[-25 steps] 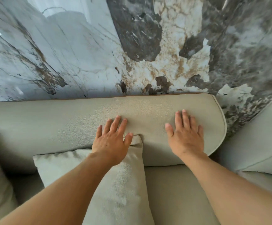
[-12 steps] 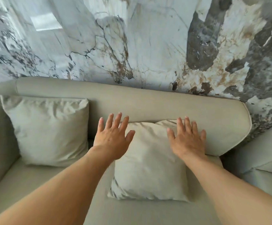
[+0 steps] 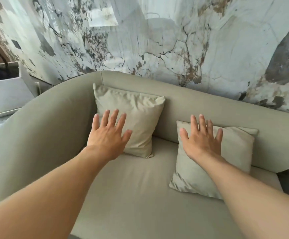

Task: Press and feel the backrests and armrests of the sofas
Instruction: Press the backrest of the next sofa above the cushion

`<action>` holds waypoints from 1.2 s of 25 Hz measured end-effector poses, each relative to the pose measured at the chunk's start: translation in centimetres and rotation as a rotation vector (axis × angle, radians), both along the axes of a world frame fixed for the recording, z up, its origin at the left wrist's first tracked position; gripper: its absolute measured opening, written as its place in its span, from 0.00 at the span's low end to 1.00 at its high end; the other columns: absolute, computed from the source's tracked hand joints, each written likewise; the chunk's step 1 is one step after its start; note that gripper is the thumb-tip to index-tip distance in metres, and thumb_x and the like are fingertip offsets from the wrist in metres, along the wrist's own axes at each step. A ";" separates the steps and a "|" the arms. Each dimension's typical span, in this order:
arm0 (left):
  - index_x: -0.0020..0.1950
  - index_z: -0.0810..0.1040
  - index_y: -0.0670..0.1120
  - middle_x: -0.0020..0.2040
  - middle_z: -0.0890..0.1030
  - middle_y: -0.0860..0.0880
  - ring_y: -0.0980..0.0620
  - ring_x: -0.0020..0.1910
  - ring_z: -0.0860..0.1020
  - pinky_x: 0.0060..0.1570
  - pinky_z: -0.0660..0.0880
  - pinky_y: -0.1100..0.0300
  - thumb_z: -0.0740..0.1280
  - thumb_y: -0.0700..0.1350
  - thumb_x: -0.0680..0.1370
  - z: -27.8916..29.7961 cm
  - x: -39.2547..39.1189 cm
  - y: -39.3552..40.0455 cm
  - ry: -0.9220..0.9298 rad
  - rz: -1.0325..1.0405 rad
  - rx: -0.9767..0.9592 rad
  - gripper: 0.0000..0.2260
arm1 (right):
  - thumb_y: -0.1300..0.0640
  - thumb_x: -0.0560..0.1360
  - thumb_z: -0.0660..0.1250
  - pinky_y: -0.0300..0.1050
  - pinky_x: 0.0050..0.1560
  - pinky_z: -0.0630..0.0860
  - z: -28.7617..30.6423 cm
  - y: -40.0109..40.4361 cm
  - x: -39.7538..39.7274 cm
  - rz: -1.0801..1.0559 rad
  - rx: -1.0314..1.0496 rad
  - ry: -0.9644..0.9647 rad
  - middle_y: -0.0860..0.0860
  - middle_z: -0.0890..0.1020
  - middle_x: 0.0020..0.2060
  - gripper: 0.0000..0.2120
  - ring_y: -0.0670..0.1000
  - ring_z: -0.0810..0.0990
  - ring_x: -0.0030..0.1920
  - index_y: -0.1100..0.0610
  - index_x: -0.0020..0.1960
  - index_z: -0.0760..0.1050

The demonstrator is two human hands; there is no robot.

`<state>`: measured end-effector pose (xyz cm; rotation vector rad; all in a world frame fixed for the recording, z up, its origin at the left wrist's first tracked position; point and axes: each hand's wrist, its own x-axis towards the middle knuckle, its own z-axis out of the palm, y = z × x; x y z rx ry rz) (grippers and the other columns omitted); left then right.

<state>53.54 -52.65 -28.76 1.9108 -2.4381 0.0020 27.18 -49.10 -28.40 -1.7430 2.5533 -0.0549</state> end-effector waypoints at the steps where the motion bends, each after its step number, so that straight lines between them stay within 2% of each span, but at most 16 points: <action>1: 0.78 0.43 0.53 0.80 0.44 0.49 0.46 0.78 0.40 0.74 0.37 0.44 0.40 0.62 0.79 0.1 1.3 -0.2 -0.005 0.014 -0.002 0.29 | 0.37 0.79 0.40 0.61 0.73 0.38 -0.2 -0.5 1.2 0.009 0.003 0.003 0.48 0.43 0.79 0.31 0.53 0.41 0.78 0.47 0.79 0.42; 8: 0.78 0.44 0.52 0.80 0.46 0.50 0.47 0.78 0.41 0.74 0.38 0.44 0.42 0.62 0.79 0.7 5.5 -7.3 -0.026 0.037 -0.071 0.29 | 0.35 0.78 0.38 0.61 0.73 0.39 -2.1 -7.2 5.4 0.018 -0.040 -0.024 0.48 0.42 0.79 0.32 0.53 0.40 0.78 0.47 0.78 0.40; 15: 0.78 0.43 0.53 0.80 0.44 0.50 0.47 0.78 0.39 0.74 0.36 0.45 0.40 0.63 0.78 -0.8 4.9 -15.9 -0.036 0.005 -0.072 0.30 | 0.33 0.75 0.35 0.62 0.73 0.39 -3.8 -15.4 4.7 -0.017 -0.047 0.002 0.48 0.42 0.79 0.34 0.52 0.40 0.78 0.46 0.78 0.39; 21: 0.78 0.44 0.53 0.80 0.45 0.49 0.46 0.78 0.40 0.74 0.36 0.44 0.38 0.64 0.77 -3.1 3.8 -21.7 -0.034 -0.032 -0.073 0.31 | 0.33 0.76 0.38 0.61 0.73 0.38 -6.1 -19.8 5.0 -0.022 -0.045 -0.008 0.48 0.43 0.79 0.34 0.52 0.41 0.78 0.46 0.78 0.41; 30: 0.78 0.44 0.54 0.80 0.45 0.49 0.46 0.78 0.39 0.74 0.35 0.45 0.37 0.64 0.76 -7.3 0.6 -32.3 0.017 -0.183 -0.074 0.32 | 0.31 0.75 0.38 0.61 0.73 0.38 -9.2 -26.2 3.1 -0.151 -0.088 -0.048 0.47 0.43 0.79 0.35 0.50 0.39 0.77 0.45 0.78 0.41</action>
